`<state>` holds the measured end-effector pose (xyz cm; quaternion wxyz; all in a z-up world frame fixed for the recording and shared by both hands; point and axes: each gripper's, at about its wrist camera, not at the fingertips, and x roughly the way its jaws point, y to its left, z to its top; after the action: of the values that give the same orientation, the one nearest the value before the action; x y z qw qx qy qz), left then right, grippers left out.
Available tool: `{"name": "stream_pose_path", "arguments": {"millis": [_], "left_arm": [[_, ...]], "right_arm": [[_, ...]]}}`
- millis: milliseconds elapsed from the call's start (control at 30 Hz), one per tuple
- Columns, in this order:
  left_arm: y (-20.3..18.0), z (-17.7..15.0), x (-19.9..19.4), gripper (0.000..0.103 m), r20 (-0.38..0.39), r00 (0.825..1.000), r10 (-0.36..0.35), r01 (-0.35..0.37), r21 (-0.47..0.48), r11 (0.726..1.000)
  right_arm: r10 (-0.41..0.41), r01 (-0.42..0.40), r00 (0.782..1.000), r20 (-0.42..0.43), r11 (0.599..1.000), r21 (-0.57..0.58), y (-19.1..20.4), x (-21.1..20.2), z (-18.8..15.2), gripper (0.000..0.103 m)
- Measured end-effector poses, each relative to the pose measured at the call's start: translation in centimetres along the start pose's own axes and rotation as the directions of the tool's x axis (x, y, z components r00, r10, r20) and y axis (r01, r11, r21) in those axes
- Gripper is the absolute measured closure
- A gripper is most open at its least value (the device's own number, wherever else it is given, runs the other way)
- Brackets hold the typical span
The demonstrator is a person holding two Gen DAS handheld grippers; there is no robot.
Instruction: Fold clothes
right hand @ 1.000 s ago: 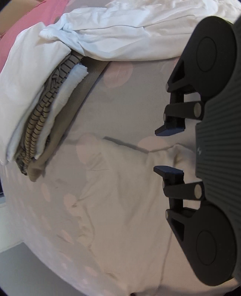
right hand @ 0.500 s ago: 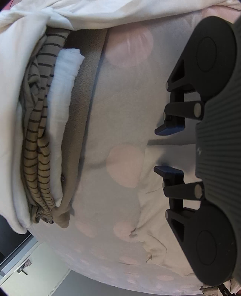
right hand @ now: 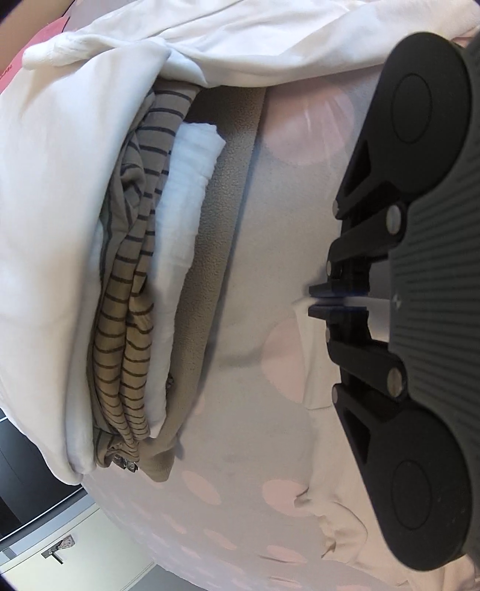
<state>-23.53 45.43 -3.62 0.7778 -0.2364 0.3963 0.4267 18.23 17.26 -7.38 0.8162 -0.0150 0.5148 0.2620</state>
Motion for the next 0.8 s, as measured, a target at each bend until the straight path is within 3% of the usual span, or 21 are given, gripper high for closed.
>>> {"name": "stream_pose_path", "arguments": {"millis": [133,167,200,267,400,500,633,800], "left_arm": [[0.0,-0.2,0.8,0.098,-0.033,0.999,-0.021,0.022,0.006,1.0],[0.0,-0.3,0.8,0.092,-0.022,1.0,-0.011,0.011,0.0,1.0],[0.1,-0.3,0.8,0.087,-0.012,1.0,-0.006,0.006,-0.006,1.0],[0.5,-0.2,0.3,0.074,0.015,1.0,-0.013,0.013,-0.031,0.999],[1.0,0.0,-0.3,0.073,0.027,0.999,-0.038,0.04,-0.057,0.998],[1.4,-0.2,0.1,0.073,-0.033,0.998,-0.062,0.06,-0.077,0.995],[1.5,-1.1,0.6,0.073,-0.113,0.982,-0.154,0.141,-0.117,0.983],[1.1,-2.3,0.6,0.073,-0.147,0.977,-0.152,0.14,-0.093,0.986]], "right_arm": [[-0.051,0.051,0.998,0.023,0.999,-0.011,-0.1,-0.4,-0.2,0.092],[-0.063,0.064,0.998,0.03,0.998,-0.017,-0.2,-0.7,-0.2,0.079],[-0.056,0.056,0.998,0.033,0.998,-0.01,-0.5,-1.1,-0.2,0.074],[-0.035,0.035,0.999,0.027,0.999,0.002,-1.0,-1.7,-0.3,0.074],[0.008,-0.009,1.0,-0.03,1.0,-0.013,-1.5,-2.8,-1.3,0.074],[0.039,-0.043,0.996,-0.085,0.998,-0.044,-1.5,-3.7,-2.7,0.073],[0.083,-0.094,0.984,-0.156,0.994,-0.063,-1.5,-4.6,-4.9,0.072],[0.111,-0.132,0.969,-0.22,0.988,-0.084,-1.5,-4.7,-7.5,0.065]]}}
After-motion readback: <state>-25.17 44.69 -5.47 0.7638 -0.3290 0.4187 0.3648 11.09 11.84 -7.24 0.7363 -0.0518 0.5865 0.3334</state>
